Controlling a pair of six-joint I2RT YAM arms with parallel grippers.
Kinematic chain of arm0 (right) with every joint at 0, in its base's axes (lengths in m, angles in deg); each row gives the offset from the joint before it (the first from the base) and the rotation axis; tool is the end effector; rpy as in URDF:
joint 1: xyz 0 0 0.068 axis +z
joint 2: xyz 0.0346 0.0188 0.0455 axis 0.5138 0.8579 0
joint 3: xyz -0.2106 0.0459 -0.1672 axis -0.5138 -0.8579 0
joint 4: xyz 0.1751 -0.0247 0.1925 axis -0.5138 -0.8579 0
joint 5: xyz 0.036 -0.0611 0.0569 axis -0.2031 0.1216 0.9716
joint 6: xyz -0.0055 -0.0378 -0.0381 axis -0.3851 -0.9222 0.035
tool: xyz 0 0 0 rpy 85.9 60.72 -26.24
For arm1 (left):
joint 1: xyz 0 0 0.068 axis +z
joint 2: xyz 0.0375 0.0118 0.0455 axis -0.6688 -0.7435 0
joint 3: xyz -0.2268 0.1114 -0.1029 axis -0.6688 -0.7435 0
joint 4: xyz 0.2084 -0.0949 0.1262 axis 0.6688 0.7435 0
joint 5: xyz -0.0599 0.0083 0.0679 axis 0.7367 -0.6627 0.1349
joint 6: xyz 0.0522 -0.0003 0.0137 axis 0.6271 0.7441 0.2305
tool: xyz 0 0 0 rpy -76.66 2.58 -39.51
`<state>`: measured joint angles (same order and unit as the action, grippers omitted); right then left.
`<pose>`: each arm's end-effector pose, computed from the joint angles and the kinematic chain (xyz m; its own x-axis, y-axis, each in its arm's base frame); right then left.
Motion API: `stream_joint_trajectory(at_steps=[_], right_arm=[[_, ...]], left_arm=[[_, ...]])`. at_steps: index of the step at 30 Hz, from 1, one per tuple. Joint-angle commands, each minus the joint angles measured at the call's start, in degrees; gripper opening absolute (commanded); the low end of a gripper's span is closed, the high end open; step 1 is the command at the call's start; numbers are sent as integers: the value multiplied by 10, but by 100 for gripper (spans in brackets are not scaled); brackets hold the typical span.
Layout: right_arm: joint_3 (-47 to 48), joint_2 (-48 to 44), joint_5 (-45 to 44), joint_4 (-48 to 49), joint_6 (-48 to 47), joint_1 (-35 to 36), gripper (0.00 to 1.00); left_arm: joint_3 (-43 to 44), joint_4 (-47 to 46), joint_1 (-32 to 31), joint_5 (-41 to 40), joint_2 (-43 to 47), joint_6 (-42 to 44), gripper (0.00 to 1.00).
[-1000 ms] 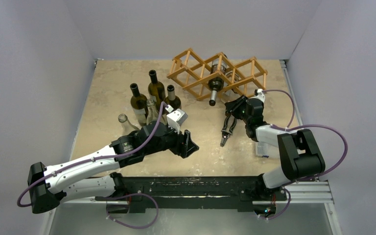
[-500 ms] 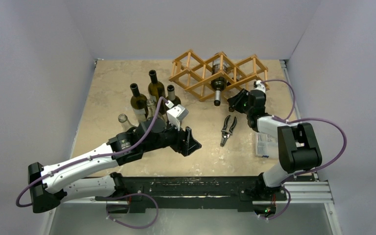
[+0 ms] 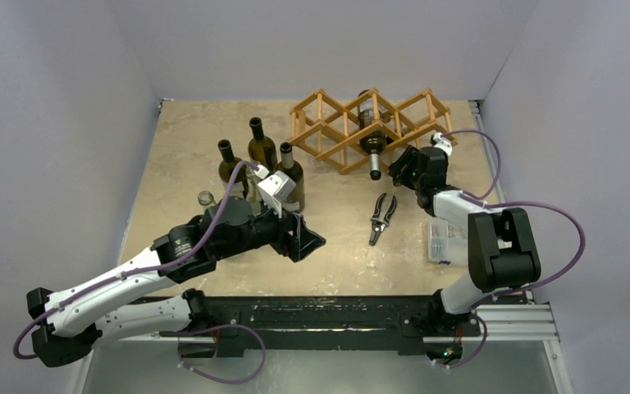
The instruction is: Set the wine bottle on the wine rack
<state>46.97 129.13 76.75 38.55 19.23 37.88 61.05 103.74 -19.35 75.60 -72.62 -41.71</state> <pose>0.3250 0.0367 0.1878 -0.4343 0.5214 -0.7345 0.2427 0.8530 0.4620 0.0931 -0.1691 0.3615 -0.5730 -0.0283 -0.8191 0.6700 0.5594 -0.4881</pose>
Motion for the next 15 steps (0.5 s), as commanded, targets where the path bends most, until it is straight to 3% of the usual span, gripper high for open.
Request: stream_joint_trajectory(at_steps=[1,9,15], right_arm=[[6,-24,-62,-49,-19,-9,66],[-2,-50,-108,-56,-14,-13,68],[1,-83,-93,-80,-23,-12,71]], left_arm=[[16,7,-3,-15,13,7,75],[8,14,-3,-23,40,-2,75],[15,31,-3,-43,57,6,77]])
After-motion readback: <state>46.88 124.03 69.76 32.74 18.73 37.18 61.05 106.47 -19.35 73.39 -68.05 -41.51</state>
